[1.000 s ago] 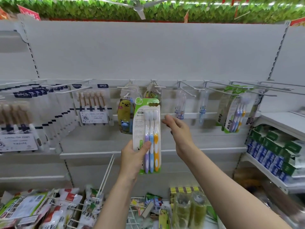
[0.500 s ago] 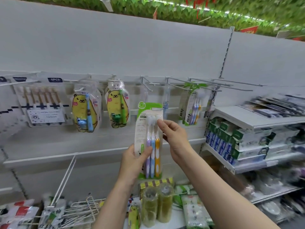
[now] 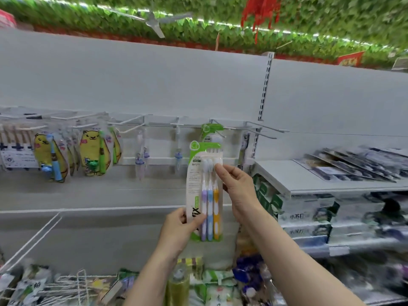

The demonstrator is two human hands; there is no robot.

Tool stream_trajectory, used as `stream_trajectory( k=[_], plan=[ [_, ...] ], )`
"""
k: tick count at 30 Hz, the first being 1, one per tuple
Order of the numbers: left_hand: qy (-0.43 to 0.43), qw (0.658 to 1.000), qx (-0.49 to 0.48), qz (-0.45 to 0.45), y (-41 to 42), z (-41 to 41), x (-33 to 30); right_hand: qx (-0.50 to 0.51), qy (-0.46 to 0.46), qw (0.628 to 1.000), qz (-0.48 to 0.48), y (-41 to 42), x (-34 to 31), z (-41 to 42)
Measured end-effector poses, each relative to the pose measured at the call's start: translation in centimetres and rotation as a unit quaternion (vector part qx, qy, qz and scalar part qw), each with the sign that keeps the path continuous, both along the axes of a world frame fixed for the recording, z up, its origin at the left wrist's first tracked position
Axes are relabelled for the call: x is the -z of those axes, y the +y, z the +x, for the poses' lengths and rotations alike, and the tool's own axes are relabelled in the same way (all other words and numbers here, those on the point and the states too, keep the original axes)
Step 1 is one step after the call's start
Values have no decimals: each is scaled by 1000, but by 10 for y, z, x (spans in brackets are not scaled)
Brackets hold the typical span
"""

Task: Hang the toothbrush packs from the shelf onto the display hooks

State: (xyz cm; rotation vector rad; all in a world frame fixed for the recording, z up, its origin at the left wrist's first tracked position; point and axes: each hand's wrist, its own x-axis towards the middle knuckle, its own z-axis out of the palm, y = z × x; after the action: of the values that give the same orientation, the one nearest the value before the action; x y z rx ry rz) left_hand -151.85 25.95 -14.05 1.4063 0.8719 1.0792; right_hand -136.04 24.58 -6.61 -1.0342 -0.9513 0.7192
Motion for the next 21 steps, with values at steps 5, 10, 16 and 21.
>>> stream_trajectory(
  k=[5, 10, 16, 21],
  plan=[
    [-9, 1000, -28, 4, -6, 36, -3, 1, 6, 1000, 13, -2, -2, 36],
    [-15, 998, -51, 16, 5, 55, -10, 2, -17, 1000, 17, 7, -16, 51],
    [-8, 998, -57, 29, 25, 65, -14, 20, -26, 999, 2, 27, -25, 58],
    [10, 997, -56, 47, 45, 71, -12, 25, -26, 999, -7, 43, -23, 64]
  ],
)
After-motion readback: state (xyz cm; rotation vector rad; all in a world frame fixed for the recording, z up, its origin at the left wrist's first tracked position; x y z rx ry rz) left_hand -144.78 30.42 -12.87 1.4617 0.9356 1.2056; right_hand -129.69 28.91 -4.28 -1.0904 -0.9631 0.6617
